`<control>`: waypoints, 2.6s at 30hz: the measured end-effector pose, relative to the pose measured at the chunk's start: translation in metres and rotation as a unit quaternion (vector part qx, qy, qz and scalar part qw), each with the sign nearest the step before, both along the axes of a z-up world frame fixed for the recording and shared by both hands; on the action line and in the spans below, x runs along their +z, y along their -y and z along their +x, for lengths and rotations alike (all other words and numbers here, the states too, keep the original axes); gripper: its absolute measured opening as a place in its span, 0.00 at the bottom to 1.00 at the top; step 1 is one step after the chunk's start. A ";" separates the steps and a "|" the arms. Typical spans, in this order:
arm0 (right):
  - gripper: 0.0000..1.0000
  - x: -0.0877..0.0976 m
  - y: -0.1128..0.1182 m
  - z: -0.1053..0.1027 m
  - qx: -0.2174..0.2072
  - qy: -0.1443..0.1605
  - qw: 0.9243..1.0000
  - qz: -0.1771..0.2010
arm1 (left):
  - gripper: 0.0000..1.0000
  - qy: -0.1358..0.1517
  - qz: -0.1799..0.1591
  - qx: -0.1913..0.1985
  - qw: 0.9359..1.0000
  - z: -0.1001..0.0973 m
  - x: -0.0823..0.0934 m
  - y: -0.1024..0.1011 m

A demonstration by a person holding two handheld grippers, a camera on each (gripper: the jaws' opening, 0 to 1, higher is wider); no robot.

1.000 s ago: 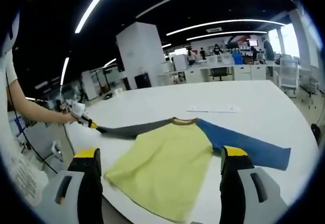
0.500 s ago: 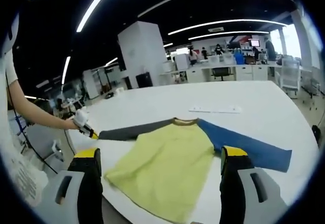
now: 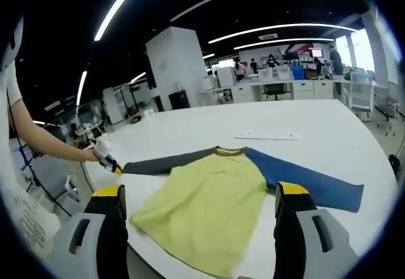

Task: Fold the garment on the visible template until the final outline fits inside the template.

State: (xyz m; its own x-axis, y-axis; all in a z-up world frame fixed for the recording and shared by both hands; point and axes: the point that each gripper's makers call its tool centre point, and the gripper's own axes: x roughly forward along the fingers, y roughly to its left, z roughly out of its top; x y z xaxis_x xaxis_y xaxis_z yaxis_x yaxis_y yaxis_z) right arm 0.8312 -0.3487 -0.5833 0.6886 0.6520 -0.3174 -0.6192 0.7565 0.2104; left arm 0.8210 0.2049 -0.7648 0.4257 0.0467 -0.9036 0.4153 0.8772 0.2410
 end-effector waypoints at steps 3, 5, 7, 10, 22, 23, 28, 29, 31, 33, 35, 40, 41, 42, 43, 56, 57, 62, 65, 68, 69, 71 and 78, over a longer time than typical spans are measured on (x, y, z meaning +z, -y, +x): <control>0.97 -0.001 -0.002 0.000 0.002 -0.001 1.000 0.002 | 0.42 0.024 -0.007 0.020 1.000 0.001 0.007 -0.001; 0.97 -0.001 -0.003 0.000 0.004 -0.001 1.000 0.002 | 0.54 0.052 -0.017 0.034 0.998 0.006 0.013 -0.001; 0.97 -0.002 -0.005 0.000 0.006 -0.002 1.000 0.003 | 0.70 0.072 -0.043 0.055 0.995 0.008 0.018 0.003; 0.97 -0.003 -0.008 0.001 0.010 -0.002 1.000 0.004 | 0.88 0.116 -0.098 0.099 0.983 0.014 0.029 0.011; 0.97 -0.002 -0.010 -0.001 0.015 0.002 1.000 0.010 | 1.00 0.237 -0.175 0.063 0.954 0.019 0.084 0.068; 0.97 -0.002 -0.010 -0.001 0.015 0.002 1.000 0.011 | 1.00 0.240 -0.174 0.059 0.953 0.019 0.086 0.071; 0.97 -0.001 -0.007 -0.003 0.015 0.005 1.000 0.012 | 1.00 0.257 -0.196 0.051 0.945 0.014 0.104 0.097; 0.97 -0.002 -0.007 -0.003 0.014 0.006 1.000 0.012 | 1.00 0.264 -0.203 0.054 0.941 0.014 0.108 0.102; 0.97 -0.002 -0.006 -0.004 0.014 0.006 1.000 0.013 | 1.00 0.284 -0.225 0.059 0.930 0.013 0.119 0.113; 0.97 -0.002 -0.005 -0.005 0.014 0.007 1.000 0.015 | 1.00 0.288 -0.235 0.058 0.926 0.009 0.125 0.124; 0.97 -0.003 -0.004 -0.006 0.015 0.007 1.000 0.015 | 1.00 0.292 -0.241 0.051 0.924 0.004 0.131 0.137; 0.97 -0.002 -0.003 -0.009 0.016 0.010 1.000 0.019 | 1.00 0.301 -0.257 0.026 0.918 -0.007 0.143 0.167; 0.97 -0.002 -0.003 -0.009 0.017 0.010 1.000 0.019 | 1.00 0.302 -0.258 0.022 0.918 -0.008 0.144 0.171; 0.97 -0.002 -0.003 -0.010 0.018 0.011 1.000 0.019 | 1.00 0.303 -0.259 0.017 0.917 -0.010 0.146 0.175; 0.97 -0.002 -0.003 -0.010 0.019 0.012 1.000 0.020 | 1.00 0.305 -0.258 0.016 0.917 -0.011 0.147 0.177; 0.97 0.002 0.009 -0.010 0.014 0.019 0.999 0.024 | 1.00 0.309 -0.281 0.013 0.909 -0.011 0.158 0.199; 0.97 0.000 0.010 -0.011 0.012 0.017 1.000 0.023 | 1.00 0.304 -0.280 0.007 0.910 -0.011 0.155 0.202; 0.97 -0.009 0.013 -0.016 0.010 0.008 1.000 0.019 | 1.00 0.282 -0.283 -0.014 0.917 -0.018 0.142 0.219; 0.97 -0.016 0.014 -0.020 0.014 0.005 1.000 0.006 | 1.00 0.268 -0.286 -0.020 0.920 -0.023 0.135 0.227; 0.97 -0.019 0.013 -0.023 0.017 0.001 1.000 0.004 | 1.00 0.259 -0.288 -0.026 0.922 -0.026 0.130 0.235; 0.97 -0.021 0.012 -0.024 0.018 -0.001 1.000 0.004 | 1.00 0.256 -0.290 -0.027 0.922 -0.028 0.129 0.237; 0.97 -0.024 0.012 -0.025 0.019 -0.004 1.000 0.002 | 1.00 0.249 -0.292 -0.032 0.923 -0.031 0.124 0.242; 0.96 -0.040 0.010 -0.033 0.032 -0.015 0.999 -0.019 | 1.00 0.217 -0.293 -0.046 0.930 -0.046 0.106 0.258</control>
State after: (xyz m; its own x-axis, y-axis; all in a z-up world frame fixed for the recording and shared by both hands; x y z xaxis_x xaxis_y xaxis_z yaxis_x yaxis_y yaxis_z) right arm 0.7981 -0.3590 -0.6233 0.6351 0.6820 -0.3627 -0.6606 0.7229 0.2026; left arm 0.7752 -0.0532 -0.6591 0.7349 -0.4540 -0.5039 0.4695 0.8766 -0.1051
